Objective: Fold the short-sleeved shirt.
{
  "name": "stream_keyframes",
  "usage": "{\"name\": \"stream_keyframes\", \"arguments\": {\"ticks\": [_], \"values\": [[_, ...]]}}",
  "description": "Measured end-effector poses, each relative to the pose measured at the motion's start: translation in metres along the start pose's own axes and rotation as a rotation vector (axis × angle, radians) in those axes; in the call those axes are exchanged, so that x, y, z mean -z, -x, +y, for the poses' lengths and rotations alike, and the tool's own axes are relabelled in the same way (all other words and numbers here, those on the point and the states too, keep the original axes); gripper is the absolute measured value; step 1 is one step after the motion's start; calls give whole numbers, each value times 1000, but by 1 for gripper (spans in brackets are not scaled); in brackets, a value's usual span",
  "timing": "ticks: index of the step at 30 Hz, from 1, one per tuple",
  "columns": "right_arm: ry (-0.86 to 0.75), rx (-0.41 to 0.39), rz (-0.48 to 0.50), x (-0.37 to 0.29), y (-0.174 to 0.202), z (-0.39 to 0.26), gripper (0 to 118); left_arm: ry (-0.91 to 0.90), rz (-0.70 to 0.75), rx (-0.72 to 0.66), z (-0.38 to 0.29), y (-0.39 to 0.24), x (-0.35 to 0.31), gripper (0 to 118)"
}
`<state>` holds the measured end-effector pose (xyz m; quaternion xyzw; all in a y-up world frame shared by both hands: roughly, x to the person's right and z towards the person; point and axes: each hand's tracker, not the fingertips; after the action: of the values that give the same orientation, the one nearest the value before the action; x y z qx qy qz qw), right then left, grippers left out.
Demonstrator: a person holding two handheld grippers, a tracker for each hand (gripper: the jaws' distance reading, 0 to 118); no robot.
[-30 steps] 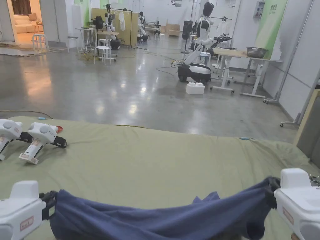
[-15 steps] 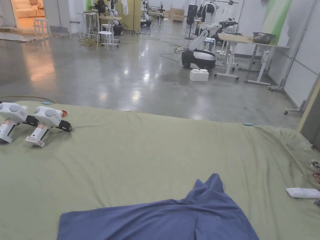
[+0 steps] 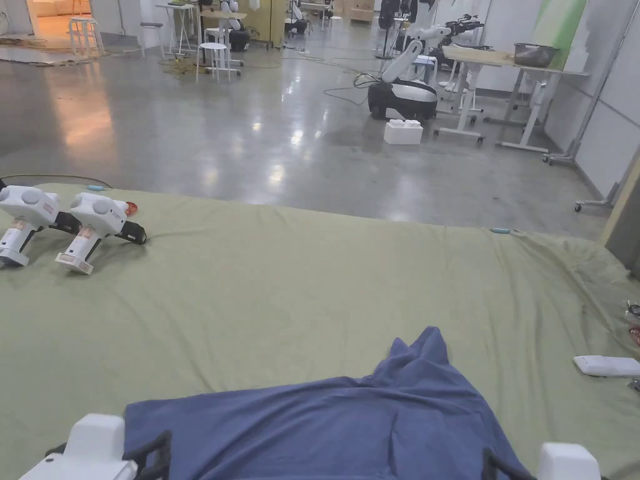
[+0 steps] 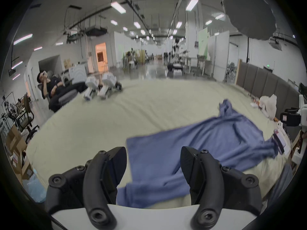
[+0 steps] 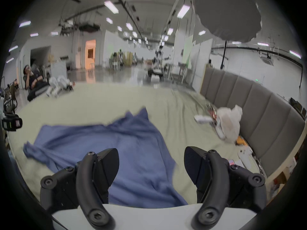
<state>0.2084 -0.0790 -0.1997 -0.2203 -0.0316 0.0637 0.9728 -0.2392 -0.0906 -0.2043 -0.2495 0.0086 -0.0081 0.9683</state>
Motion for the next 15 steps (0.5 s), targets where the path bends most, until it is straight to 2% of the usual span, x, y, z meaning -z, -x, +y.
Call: {"name": "stream_keyframes", "arguments": {"ticks": [3, 6, 8, 9, 11, 12, 13, 15], "values": [[-139, 57, 10, -3, 24, 25, 85, -148, -34, -44, 24, -30, -13, 66], [-250, 119, 11, -3, 44, 41, 81, -230, -19, -69, 38, -47, -13, 46], [-297, 147, 1, -4, 56, 49, 66, -261, 24, -60, 46, -57, -13, 34], [-323, 159, 0, -5, 60, 52, 51, -271, 25, -60, 46, -59, -10, 24], [-355, 167, 3, -6, 67, 57, 28, -296, 33, -57, 49, -61, -10, 11], [-358, 169, 6, -5, 68, 59, 11, -310, 38, -48, 51, -62, -10, 3], [-367, 166, 1, -4, 70, 61, 3, -329, 54, -22, 52, -65, -13, 1], [-390, 148, 1, -4, 73, 63, 2, -346, 86, 33, 53, -65, -14, 0]]}}
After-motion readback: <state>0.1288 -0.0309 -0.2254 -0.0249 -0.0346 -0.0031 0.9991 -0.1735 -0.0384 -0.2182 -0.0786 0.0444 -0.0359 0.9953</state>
